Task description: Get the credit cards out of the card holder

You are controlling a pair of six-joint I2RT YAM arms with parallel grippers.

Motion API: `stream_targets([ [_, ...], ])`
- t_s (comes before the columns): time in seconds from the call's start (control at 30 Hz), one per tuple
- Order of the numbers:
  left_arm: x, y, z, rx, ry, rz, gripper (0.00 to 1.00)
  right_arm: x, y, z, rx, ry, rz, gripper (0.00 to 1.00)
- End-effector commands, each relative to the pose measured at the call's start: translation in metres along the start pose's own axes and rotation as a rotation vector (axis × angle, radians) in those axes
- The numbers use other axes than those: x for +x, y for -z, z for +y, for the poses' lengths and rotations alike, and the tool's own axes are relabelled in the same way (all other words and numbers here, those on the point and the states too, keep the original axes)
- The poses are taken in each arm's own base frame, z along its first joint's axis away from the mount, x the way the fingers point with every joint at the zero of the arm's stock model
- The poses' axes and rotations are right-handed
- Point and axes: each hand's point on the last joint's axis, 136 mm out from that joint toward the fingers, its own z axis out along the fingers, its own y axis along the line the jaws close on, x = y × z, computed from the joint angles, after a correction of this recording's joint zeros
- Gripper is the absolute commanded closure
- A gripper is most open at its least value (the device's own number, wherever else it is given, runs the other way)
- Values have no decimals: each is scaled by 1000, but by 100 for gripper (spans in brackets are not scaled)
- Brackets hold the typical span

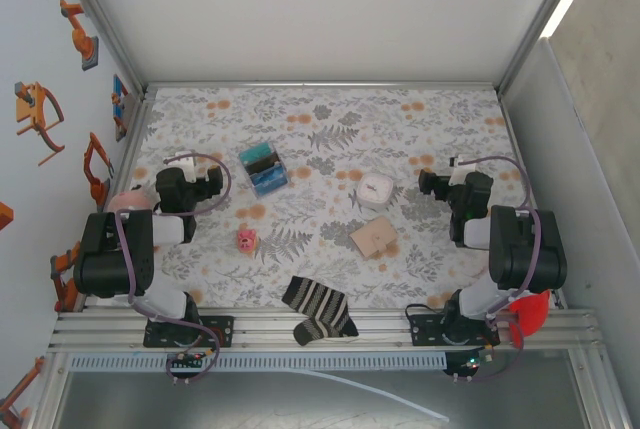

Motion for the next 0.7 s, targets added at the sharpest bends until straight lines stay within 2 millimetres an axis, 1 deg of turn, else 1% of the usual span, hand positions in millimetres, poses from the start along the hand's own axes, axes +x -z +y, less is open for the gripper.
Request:
stream_targets([
  [0.0, -1, 4, -1, 10, -10, -3, 3, -7, 5, 0, -4, -13, -25, 1],
  [0.2, -3, 5, -2, 15, -13, -10, 3, -7, 6, -4, 16, -17, -25, 1],
  [0.33, -8, 8, -2, 7, -17, -17, 3, -14, 11, -5, 29, -22, -45, 1],
  [0.47, -17, 19, 1, -18, -17, -34, 3, -20, 14, -7, 46, -26, -48, 1],
  [0.53, -25, 26, 3, -34, -15, -46, 3, -24, 17, -10, 69, -32, -46, 1],
  [0.67, -40, 40, 5, -71, -5, -61, 3, -37, 33, -23, 164, -65, -64, 1],
])
